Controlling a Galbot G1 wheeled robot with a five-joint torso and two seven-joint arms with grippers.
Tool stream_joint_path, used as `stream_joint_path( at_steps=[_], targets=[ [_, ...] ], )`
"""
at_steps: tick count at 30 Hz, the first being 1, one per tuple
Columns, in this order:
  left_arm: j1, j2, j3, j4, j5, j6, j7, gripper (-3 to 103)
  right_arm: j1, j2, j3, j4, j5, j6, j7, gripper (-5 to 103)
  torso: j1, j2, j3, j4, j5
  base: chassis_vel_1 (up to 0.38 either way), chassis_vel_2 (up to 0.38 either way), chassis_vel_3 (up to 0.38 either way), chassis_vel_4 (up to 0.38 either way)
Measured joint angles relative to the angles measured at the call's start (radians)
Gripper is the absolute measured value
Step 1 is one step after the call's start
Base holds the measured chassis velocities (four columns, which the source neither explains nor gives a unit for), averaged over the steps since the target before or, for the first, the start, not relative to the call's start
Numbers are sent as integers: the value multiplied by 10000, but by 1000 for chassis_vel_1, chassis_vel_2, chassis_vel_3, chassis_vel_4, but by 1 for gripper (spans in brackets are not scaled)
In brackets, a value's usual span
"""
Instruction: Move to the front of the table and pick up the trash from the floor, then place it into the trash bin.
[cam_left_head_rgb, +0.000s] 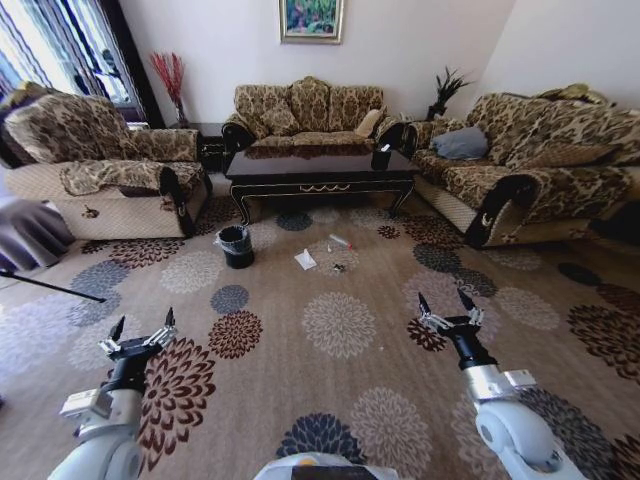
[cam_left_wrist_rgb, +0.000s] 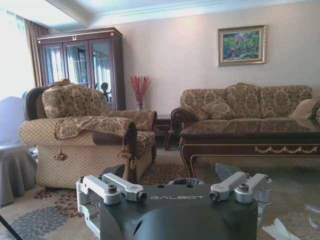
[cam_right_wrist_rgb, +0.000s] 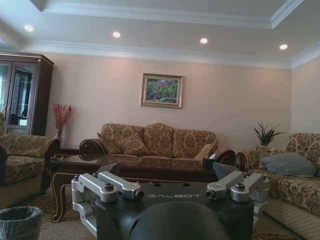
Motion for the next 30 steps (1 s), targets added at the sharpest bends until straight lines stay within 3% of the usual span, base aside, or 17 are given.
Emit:
stream_joint_path(
  at_steps=[14, 19, 30],
  targets=[
    [81, 40, -18, -70, 12, -11, 9, 100, -32, 0, 21, -20, -283, 28, 212, 100, -224, -589, -365, 0, 0, 0, 0, 0, 0],
    [94, 43, -25, -75, 19, -11, 11, 100, -144, -93, 11, 115, -444, -369, 580, 100, -310, -805, -497, 0, 0, 0, 0, 0, 0],
    [56, 53, -37, -36, 19, -11, 24, 100, -394, -183, -17, 289, -310, -984, 483, 100, -484, -1256, -774, 0, 0, 0, 0, 0, 0]
  ],
)
